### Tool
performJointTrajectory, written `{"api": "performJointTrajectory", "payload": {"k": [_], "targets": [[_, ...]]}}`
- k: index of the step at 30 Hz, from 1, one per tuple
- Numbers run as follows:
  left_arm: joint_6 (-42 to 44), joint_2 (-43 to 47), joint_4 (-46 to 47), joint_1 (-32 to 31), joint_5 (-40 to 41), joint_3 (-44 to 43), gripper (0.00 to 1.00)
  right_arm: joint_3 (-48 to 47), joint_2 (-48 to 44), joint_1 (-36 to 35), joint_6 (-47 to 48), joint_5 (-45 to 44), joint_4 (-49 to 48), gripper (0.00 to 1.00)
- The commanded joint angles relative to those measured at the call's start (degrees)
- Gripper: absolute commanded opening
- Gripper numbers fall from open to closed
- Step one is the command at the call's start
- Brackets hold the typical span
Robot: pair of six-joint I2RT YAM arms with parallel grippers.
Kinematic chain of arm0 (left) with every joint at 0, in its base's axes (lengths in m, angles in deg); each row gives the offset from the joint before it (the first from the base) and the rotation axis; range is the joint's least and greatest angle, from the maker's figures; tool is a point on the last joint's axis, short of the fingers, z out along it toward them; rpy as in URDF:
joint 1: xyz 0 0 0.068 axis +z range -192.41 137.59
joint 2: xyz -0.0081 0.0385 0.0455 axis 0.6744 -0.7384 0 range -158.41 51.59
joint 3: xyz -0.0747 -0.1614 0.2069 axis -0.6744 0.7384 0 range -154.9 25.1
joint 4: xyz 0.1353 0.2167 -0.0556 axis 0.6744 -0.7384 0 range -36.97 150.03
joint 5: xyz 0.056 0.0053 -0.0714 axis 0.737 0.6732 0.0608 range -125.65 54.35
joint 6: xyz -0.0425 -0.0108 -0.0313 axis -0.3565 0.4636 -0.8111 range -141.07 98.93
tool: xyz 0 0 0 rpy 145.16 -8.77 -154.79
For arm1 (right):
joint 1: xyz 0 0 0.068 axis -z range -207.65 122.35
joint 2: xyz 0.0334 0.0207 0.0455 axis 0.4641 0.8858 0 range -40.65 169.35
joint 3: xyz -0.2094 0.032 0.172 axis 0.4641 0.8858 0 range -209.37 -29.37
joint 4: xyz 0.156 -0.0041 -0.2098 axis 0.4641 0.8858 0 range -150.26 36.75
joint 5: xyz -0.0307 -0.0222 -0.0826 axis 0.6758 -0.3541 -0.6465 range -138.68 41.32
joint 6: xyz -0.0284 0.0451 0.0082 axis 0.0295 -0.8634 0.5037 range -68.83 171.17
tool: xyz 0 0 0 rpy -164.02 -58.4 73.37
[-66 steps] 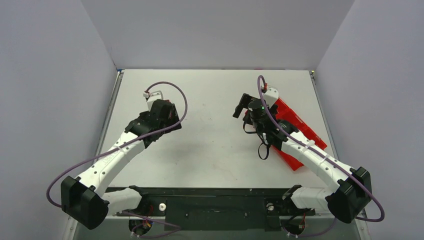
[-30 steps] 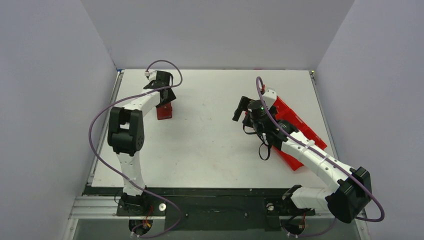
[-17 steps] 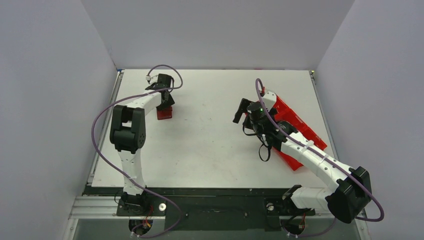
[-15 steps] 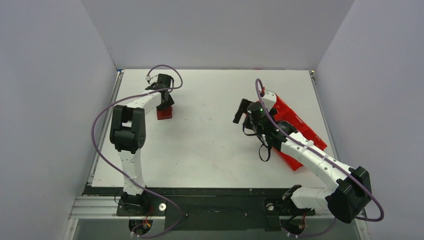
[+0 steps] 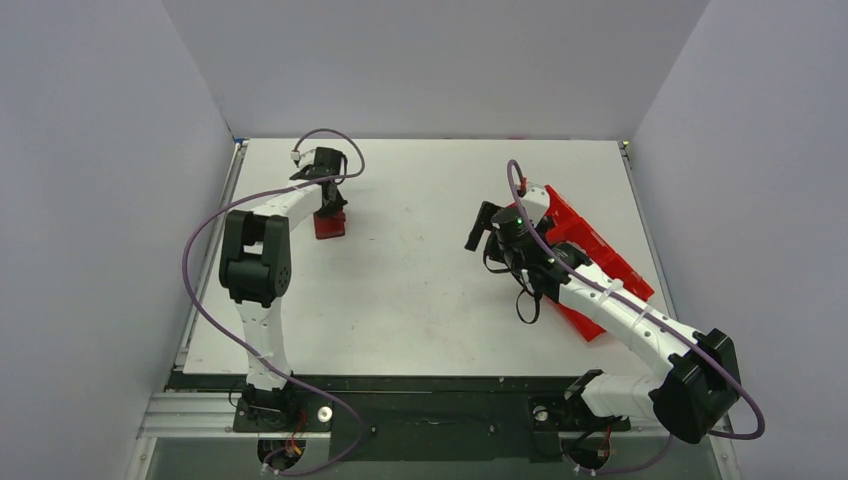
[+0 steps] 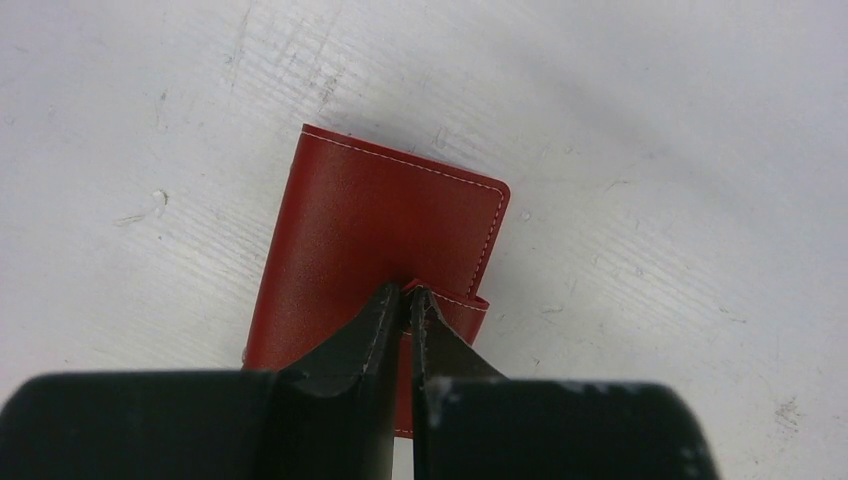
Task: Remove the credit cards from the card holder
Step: Move the card holder to the center of the board.
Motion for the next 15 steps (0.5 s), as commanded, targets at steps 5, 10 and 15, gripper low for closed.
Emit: {"api": "performJointTrajectory", "payload": {"k": [5,10,15], "targets": [[-1.68,4.58,-0.96,-1.04,-3.73,4.55,0.0,1.29,-0.02,-0.14,-0.98,0.77,-2.44,0.9],[-5.28,9.06,-2.2,-2.83,-4.93,8.15,0.0,1.72,0.22,-0.18,-0.98,1.03,-2.91,0.9],[-8.35,14.15,-3.42,-7.52,-5.45,14.06,0.0,2.85,-0.19,-0.17,-1.01,0.61,-3.22,0.9]]}}
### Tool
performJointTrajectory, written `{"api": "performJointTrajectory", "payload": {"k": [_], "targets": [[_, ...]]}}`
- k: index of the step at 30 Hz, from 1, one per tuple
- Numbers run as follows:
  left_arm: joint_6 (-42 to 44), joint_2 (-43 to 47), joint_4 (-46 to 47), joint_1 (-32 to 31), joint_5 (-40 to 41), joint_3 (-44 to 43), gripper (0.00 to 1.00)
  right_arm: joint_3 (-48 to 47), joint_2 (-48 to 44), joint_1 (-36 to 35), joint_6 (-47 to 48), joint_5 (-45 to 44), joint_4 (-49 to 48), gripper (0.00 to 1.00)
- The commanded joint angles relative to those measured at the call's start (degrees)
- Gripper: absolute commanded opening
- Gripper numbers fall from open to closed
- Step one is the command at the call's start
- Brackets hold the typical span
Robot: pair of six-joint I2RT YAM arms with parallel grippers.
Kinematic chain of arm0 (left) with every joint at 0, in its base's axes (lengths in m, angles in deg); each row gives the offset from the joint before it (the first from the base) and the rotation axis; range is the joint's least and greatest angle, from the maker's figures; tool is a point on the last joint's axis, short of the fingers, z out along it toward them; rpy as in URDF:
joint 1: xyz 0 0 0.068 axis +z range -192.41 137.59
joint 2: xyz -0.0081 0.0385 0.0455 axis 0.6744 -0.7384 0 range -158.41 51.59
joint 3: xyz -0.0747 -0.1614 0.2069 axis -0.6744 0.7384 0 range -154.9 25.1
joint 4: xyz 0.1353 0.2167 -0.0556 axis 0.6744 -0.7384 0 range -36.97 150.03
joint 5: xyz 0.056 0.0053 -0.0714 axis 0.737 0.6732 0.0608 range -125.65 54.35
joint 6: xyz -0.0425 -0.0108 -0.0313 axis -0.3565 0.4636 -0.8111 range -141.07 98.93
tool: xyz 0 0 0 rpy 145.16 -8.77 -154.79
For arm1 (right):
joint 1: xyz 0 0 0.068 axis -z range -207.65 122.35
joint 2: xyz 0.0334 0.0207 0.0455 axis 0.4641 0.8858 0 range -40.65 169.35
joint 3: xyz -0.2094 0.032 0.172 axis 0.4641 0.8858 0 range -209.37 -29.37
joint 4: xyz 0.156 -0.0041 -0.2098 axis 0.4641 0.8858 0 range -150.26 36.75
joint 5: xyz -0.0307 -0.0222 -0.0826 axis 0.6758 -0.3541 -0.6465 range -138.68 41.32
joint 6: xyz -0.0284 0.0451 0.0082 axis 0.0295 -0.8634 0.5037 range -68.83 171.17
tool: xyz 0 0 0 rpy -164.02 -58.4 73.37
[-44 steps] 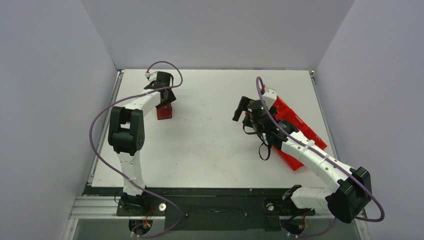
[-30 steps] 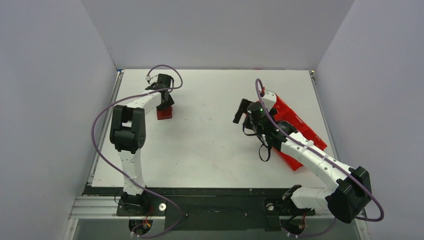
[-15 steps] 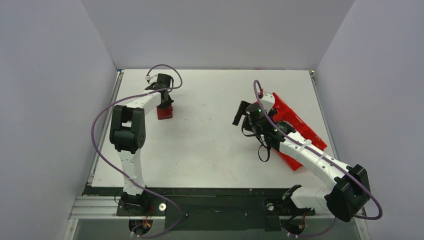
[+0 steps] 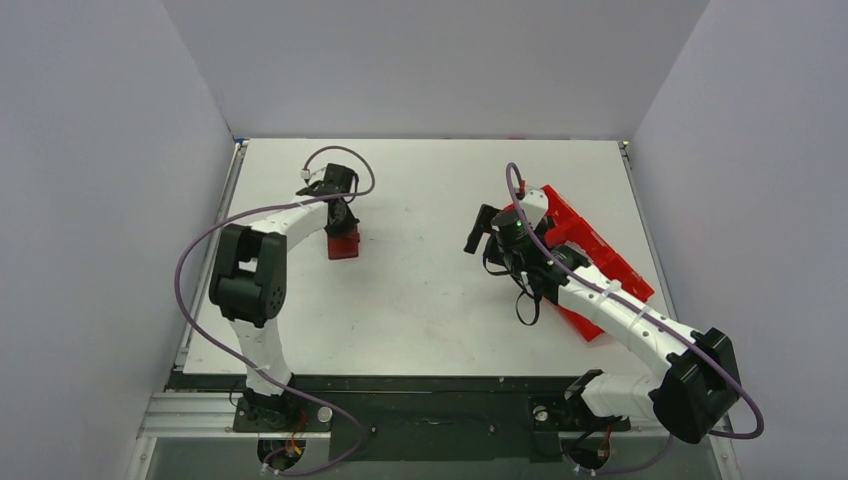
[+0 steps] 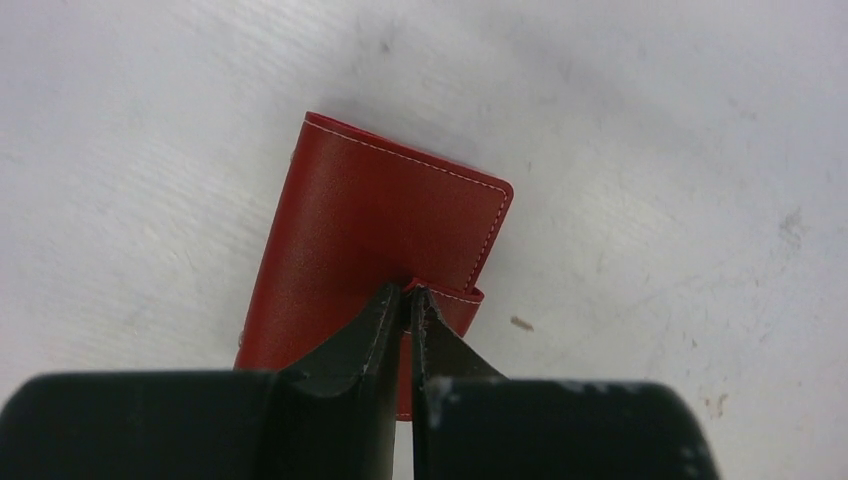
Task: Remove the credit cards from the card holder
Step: Move the card holder to the center of the board.
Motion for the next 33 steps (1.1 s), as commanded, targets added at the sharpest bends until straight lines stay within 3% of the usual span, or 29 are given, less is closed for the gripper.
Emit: {"api": "performJointTrajectory", "payload": {"k": [1,9,20,25,31,33], "targets": [[-5.29,7.68,-2.83,-4.5,-1.78,5.79,0.0,1.56,-0.25,-0.17,-0.69,-0.54,-2.34,0.9],[-17.08,16.05,-3.51,-15.67,-3.41,14.71,0.0,3.9,-0.86,-0.15,-1.04,-0.69,-2.87,0.9],[-33.6,16.81,-6.71,-31.25,-1.89,11.64,0.0,7.44,-3.74,0.9,-1.21,-1.29,-2.88,0.9],[-33.81,11.54,-5.34,-34.44,-4.38,4.74,0.0,9.17,-5.45,2.33,-1.2,-1.12,-2.62,0.9],[-28.17,5.23,-4.16,-34.82,-8.55,-3.05,0.0,10.72,-6.43,2.89,-1.31,-0.51,-2.53,0.9],[-26.2,4.21,-2.57,-34.47,-10.8,-3.09,0.06,11.08,-6.53,2.85,-1.51,-0.1,-2.59,0.9]]}}
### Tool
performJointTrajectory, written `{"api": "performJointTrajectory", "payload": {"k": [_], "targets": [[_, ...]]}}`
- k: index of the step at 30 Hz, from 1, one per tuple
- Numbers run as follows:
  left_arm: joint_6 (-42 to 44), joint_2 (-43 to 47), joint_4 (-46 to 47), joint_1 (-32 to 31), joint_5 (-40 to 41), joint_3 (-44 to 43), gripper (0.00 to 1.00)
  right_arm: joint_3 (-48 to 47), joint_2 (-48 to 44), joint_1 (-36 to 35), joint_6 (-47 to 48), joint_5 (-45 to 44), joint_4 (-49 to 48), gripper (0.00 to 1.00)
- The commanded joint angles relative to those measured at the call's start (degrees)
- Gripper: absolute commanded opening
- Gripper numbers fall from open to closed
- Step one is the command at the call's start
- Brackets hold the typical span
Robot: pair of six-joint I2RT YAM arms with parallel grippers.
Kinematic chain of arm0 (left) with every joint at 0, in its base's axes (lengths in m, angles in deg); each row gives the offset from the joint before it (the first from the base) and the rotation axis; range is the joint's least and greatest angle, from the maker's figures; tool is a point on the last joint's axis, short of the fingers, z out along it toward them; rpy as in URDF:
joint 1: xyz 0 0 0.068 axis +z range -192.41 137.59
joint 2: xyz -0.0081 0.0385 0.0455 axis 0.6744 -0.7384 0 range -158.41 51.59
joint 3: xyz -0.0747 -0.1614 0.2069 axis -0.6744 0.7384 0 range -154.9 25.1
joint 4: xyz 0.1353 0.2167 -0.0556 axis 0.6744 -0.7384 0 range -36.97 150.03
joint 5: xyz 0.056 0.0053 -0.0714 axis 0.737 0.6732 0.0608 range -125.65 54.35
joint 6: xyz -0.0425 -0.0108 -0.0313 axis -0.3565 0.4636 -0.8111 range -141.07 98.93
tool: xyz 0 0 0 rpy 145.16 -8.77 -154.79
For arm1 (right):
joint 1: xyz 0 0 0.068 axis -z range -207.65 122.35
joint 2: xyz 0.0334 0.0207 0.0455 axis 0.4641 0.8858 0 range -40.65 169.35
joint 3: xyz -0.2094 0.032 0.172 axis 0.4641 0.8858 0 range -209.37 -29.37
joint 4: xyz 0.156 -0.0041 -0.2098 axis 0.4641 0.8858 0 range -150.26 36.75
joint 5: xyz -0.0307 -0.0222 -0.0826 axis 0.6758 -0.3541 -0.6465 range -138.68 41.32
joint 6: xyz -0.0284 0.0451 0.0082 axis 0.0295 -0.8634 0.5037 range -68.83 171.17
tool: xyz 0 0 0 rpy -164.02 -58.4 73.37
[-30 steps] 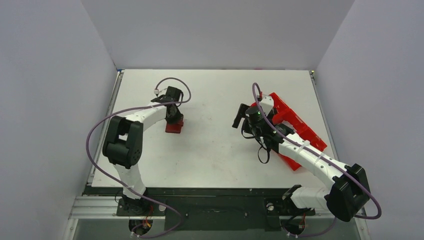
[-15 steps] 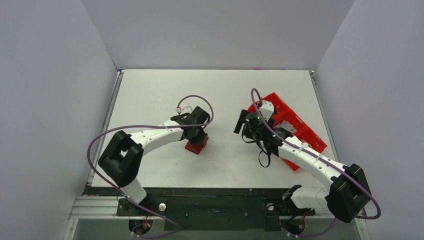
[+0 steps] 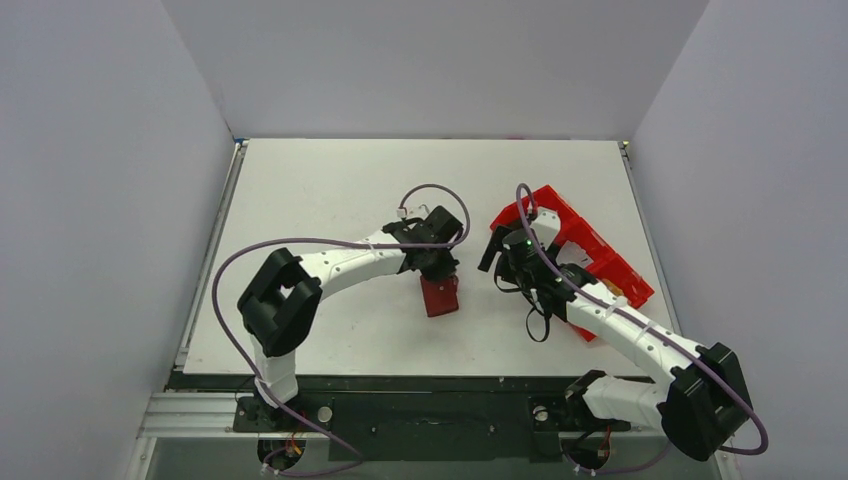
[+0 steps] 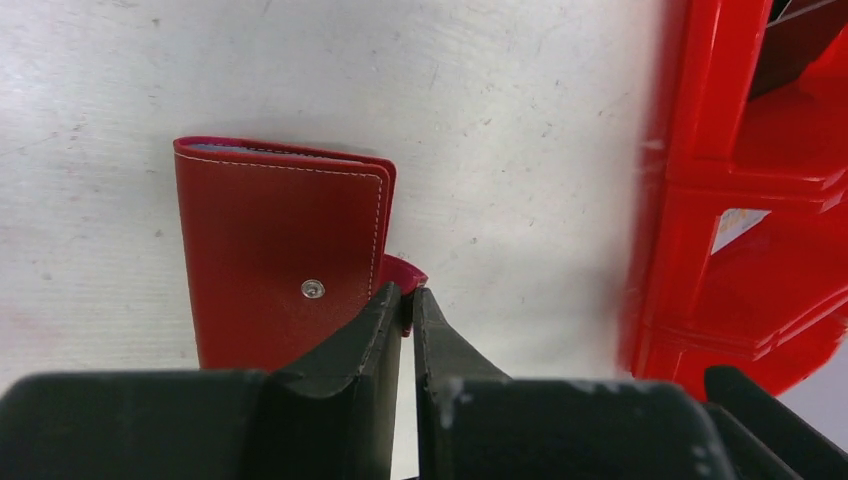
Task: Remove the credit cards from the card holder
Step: Move the card holder to the center of the board.
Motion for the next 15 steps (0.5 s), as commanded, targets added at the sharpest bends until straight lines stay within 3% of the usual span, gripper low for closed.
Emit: {"api": "performJointTrajectory", "payload": {"k": [1,7,15], "targets": [[4.78,-1.81,4.89,0.68,-6.03,-1.97,0.1,1.04,-1.45,0.45,-0.66,0.04,-1.45,0.9],[10.26,-0.78,11.13,2.4,-12.21,1.48,0.33,2.91,-0.84,0.5,-1.03,1.16,-2.86,0.9],[14.59,6.14,11.51,7.67,-12.56,6.36,0.45,3.28,0.64,-4.21,0.97,-0.09,-5.72,0.88]]}}
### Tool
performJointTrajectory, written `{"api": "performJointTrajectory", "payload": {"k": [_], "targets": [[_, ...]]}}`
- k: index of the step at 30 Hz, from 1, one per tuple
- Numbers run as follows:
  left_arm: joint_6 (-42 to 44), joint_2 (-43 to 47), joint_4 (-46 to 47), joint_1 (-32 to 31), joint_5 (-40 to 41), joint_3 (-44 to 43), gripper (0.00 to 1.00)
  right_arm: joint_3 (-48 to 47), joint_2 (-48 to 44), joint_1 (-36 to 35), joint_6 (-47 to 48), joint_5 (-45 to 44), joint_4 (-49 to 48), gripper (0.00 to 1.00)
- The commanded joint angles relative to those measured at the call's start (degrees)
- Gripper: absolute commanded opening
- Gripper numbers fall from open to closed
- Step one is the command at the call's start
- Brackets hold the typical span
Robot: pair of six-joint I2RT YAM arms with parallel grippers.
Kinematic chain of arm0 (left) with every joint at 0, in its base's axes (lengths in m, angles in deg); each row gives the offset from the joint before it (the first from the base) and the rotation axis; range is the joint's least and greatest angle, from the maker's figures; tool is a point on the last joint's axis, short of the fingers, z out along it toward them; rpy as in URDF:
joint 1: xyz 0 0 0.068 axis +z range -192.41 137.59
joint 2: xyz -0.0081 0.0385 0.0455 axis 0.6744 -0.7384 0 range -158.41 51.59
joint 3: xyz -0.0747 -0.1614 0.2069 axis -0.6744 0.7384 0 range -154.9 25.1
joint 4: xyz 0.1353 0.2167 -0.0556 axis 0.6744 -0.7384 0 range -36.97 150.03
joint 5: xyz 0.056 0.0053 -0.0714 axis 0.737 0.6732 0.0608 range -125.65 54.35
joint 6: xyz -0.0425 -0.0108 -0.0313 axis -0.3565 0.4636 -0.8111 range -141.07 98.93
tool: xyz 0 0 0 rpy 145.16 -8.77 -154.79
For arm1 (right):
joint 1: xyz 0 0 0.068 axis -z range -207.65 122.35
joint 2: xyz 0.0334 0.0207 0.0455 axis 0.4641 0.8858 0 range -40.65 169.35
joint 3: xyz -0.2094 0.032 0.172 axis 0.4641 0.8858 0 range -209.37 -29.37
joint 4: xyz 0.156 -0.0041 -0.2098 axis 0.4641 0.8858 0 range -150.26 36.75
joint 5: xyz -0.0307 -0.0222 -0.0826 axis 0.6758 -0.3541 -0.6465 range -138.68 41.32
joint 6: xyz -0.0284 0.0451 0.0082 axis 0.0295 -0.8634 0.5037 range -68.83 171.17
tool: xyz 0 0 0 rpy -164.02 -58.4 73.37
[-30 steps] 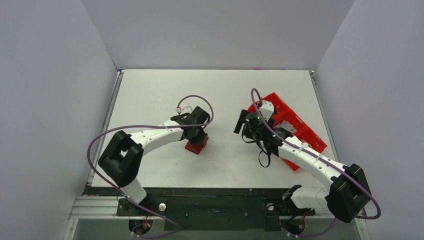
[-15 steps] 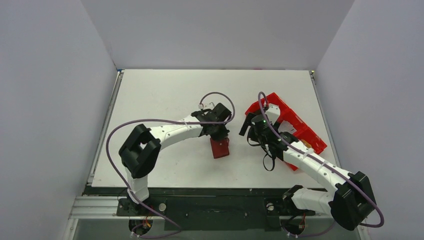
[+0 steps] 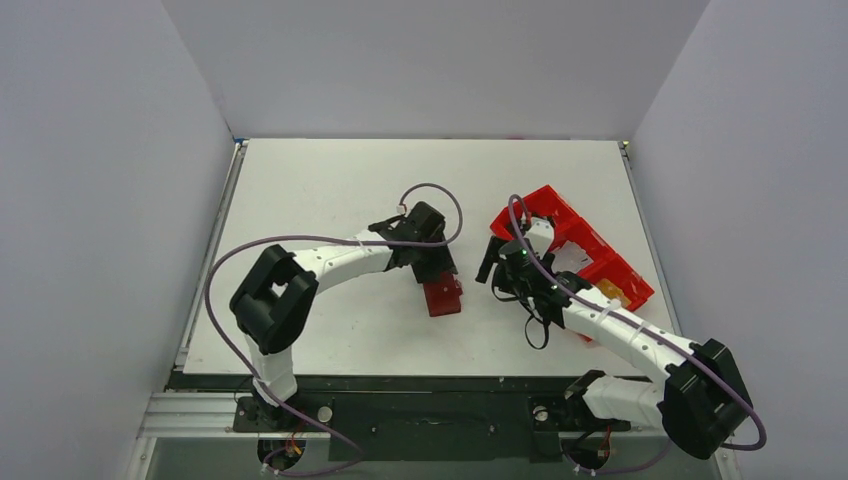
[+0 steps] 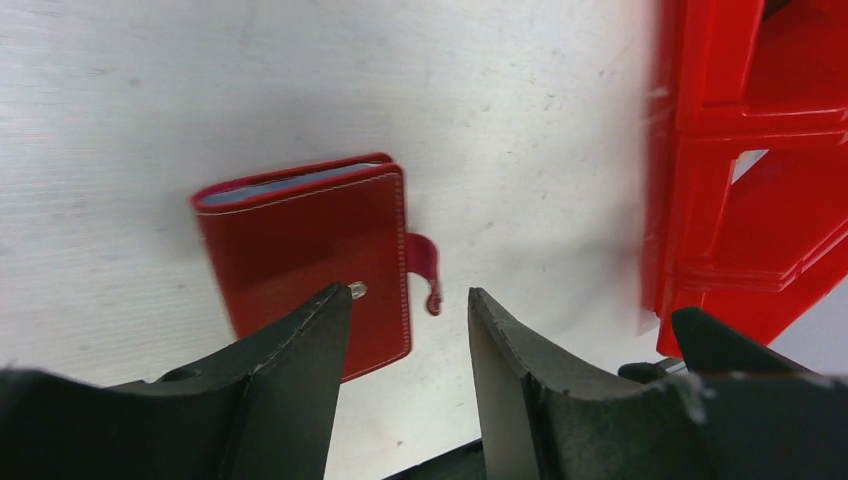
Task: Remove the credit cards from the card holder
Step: Move the card holder to the center of the board, then open the card holder at the center of the board.
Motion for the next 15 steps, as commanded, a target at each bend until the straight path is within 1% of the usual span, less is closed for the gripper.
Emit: {"api": "performJointTrajectory", "payload": {"k": [1,5,9,12,15], "targets": [[4.26,8.86,2.16,5.06,-0.5,3.98,0.45,-1.61,1.51,-5.31,1.83,-2.81,-3.3,0.87],[6.3,15.43,2.91,10.28,-1.65,10.73,0.48,-5.29,6.69,-8.72,3.43,-4.78,-3.07,0.84],[7.2,22.04,3.62,14.74,-3.17,17.49,0.49,-9.31,13.41,-10.05,4.83,-4.77,-2.59,0.81],[8.12,26.51,3.5,16.03,-3.33,20.71,0.49,-12.72,18.38,-10.61,5.78,-5.13,-1.83,0.78],[9.5,29.22,2.8,17.03,-2.69,23.6,0.49,-15.0,21.04,-11.17,6.29,-4.81,-1.76,0.76]]}}
